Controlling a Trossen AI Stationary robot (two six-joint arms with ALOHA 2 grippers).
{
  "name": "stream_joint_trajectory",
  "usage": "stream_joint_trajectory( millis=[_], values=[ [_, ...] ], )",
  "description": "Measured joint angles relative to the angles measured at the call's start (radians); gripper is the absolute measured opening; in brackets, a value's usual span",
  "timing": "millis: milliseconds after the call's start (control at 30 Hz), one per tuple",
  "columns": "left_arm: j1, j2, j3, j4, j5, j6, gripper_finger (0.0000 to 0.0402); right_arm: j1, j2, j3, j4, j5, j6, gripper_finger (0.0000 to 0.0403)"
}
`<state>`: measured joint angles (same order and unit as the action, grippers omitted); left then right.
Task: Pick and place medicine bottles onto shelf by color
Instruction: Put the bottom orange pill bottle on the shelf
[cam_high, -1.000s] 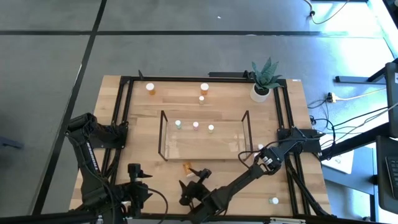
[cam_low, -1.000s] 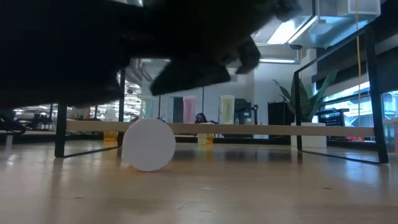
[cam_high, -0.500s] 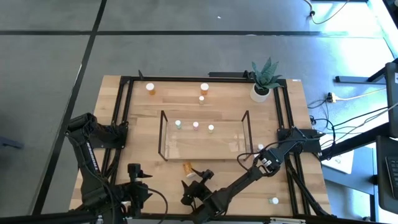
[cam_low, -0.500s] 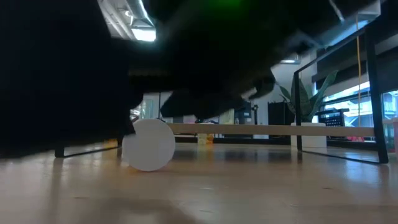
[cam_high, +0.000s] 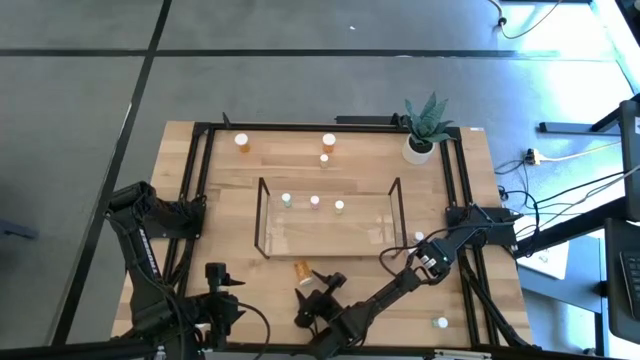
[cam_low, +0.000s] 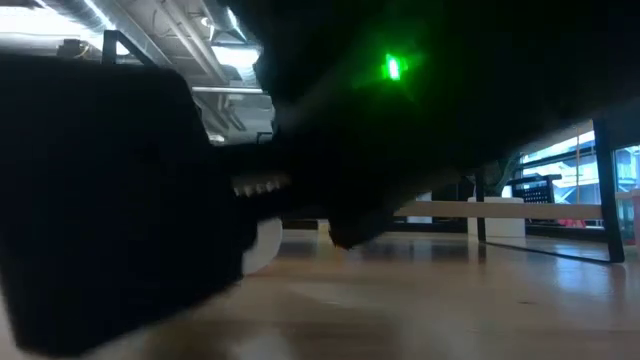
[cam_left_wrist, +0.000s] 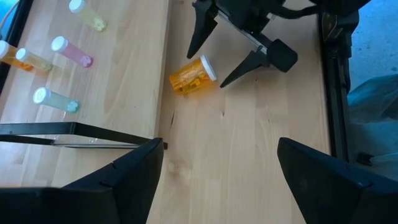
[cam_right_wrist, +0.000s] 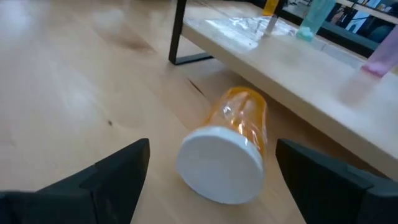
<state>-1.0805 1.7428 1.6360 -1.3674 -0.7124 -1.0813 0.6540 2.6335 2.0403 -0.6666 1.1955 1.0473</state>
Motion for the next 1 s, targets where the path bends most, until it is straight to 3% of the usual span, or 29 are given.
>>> stream_joint_trajectory(
  millis=[1000],
  values=[
    [0.000,0.000,0.000,0.000,0.000,0.000,0.0309,-0.015,-0.002,-0.023,0.003,-0.013,-0.002,0.0351]
  ],
)
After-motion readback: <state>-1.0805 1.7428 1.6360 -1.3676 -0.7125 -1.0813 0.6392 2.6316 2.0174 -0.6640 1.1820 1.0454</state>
